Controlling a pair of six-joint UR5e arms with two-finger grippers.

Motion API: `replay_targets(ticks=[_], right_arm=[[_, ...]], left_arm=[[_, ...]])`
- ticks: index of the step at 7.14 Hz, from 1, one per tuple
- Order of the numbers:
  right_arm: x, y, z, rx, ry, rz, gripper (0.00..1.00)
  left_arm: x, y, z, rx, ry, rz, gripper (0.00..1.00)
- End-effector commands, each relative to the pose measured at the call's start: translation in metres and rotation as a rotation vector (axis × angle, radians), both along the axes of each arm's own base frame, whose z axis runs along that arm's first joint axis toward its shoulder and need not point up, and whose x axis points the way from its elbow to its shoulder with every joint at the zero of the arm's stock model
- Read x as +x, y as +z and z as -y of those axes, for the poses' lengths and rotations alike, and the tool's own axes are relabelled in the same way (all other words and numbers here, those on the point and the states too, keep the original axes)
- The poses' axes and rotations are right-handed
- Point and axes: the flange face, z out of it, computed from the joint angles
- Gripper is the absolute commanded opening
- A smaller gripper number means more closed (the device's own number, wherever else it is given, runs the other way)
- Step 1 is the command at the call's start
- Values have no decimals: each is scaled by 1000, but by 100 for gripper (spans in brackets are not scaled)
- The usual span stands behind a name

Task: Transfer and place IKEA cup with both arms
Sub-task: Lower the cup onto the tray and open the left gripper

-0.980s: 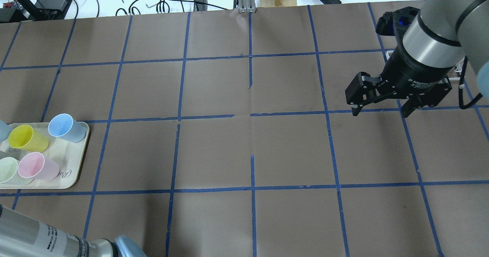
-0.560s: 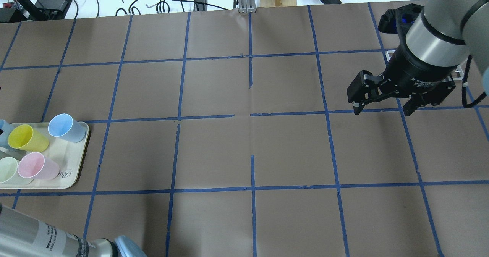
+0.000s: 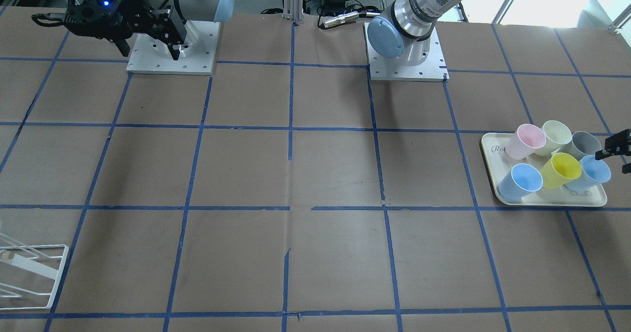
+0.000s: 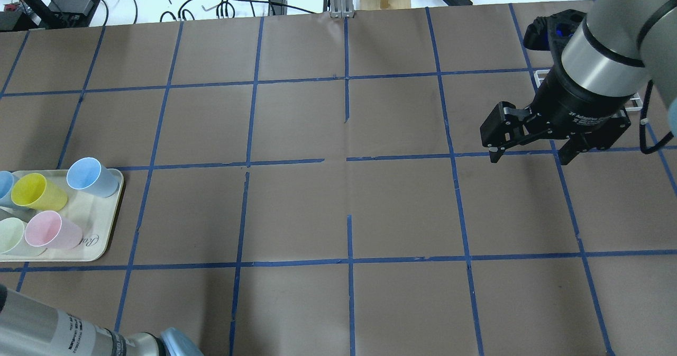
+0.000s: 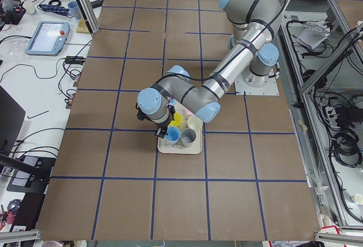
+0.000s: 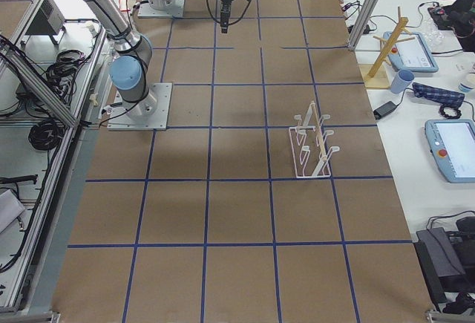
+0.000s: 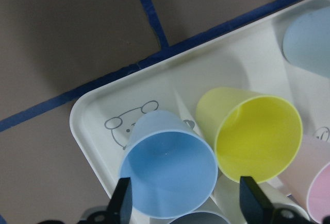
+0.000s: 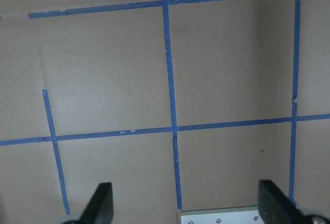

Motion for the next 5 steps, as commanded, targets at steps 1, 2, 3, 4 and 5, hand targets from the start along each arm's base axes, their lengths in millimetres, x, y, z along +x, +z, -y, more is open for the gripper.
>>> replay_targets(ticks=[1,2,3,4,5], right_arm=[[0,-1,0,2,0,0,100],[0,-2,0,2,0,0,100],[0,-2,-1,4,0,0,100],[0,-2,-1,5,0,2,100],[0,-1,-1,1,0,3,100]], left_arm=[[-121,78,44,4,2,24,78],[-200,95,61,1,18,52,78],[-292,113,74,-34,44,19,80],[-371,134,71,-53,94,10,81],[-443,154,55,-66,125,38,81]])
